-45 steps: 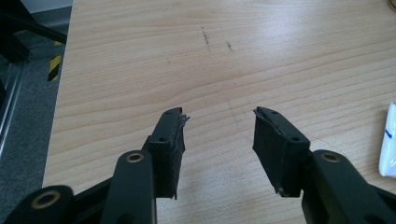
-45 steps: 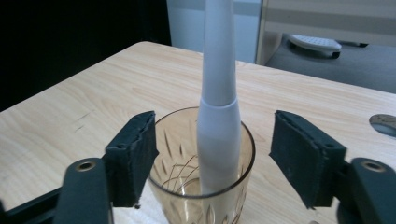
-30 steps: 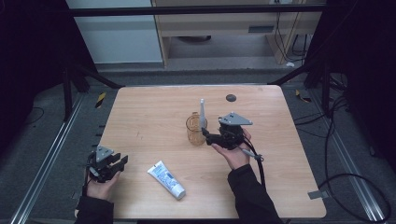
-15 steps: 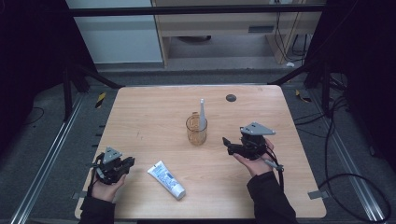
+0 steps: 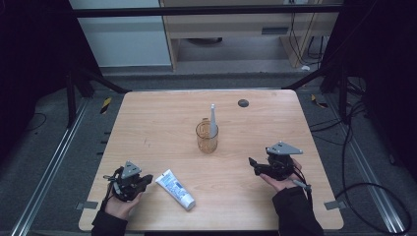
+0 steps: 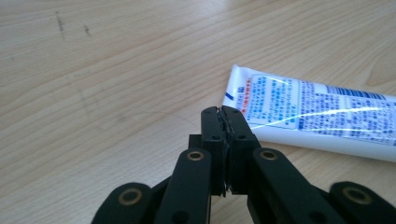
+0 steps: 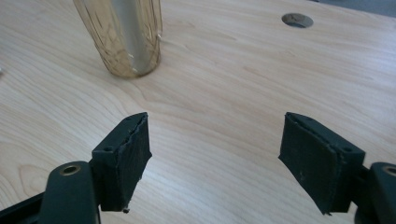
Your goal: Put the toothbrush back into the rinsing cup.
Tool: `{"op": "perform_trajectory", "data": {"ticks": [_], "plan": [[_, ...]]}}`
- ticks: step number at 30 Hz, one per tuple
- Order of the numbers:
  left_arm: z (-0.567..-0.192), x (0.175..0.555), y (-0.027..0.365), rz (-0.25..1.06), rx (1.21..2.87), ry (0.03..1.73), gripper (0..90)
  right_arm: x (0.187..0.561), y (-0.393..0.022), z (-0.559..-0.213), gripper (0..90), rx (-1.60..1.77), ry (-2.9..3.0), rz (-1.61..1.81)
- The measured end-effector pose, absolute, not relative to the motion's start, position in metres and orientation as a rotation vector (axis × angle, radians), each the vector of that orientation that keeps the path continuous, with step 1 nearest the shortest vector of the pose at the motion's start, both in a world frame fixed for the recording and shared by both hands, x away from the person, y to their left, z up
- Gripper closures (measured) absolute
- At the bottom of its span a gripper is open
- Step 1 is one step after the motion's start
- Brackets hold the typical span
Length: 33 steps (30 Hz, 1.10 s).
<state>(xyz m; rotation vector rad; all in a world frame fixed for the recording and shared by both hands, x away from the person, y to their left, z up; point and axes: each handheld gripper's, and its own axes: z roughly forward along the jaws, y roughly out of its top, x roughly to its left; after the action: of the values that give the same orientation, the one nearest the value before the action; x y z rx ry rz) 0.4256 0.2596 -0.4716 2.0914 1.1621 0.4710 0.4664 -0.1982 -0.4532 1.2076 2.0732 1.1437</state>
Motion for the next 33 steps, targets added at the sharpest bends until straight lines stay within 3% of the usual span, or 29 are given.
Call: {"op": "perform_trajectory", "data": {"ticks": [13, 33], "plan": [[-0.483, 0.423, 0.238, 0.418, 2.177, 1.135, 88.5, 0.455, -0.218, -0.465, 22.7, 1.254, 2.052, 1.112], [-0.486, 0.449, 0.212, 0.429, 2.158, 1.118, 89.2, 0.455, -0.221, -0.472, 21.7, 1.258, 2.067, 1.083]]}}
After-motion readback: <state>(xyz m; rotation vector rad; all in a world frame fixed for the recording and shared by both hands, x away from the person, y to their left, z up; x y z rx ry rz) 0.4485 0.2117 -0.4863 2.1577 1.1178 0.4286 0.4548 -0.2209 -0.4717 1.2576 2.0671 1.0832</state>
